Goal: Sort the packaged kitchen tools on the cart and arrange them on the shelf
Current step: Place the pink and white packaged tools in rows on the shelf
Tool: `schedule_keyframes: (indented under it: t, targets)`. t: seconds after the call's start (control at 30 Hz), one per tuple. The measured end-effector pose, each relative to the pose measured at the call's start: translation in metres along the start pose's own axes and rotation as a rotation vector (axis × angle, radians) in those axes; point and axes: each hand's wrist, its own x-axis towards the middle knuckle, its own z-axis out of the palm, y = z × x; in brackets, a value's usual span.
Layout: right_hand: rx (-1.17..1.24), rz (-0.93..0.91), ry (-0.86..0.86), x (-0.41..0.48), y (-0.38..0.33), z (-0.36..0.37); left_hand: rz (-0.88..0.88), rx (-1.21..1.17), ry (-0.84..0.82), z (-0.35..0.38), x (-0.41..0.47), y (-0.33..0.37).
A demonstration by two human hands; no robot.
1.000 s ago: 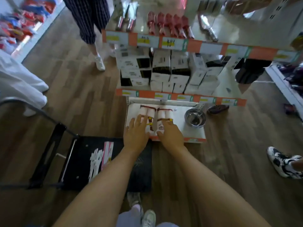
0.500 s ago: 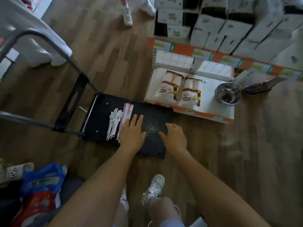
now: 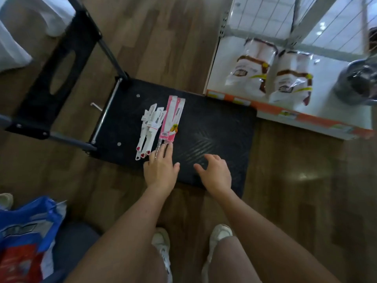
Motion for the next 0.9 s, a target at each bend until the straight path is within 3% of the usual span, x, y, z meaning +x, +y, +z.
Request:
schedule_keyframes:
  t: [0.37, 0.6, 0.9]
  targets:
    - [0.088, -0.049, 0.042, 0.119, 0.006, 0.147, -0.093, -0.04, 0.157, 0.126, 0.096, -0.071]
    - [0.081, -0.051, 0.015, 0.152, -0.003, 0.175, -0.07, -0.004, 0.154, 0.153, 0.123, -0.08]
    - [0.187, -0.001, 0.04, 0.165, -0.022, 0.196, -0.076, -0.2, 0.14, 0.153, 0.138, -0.079]
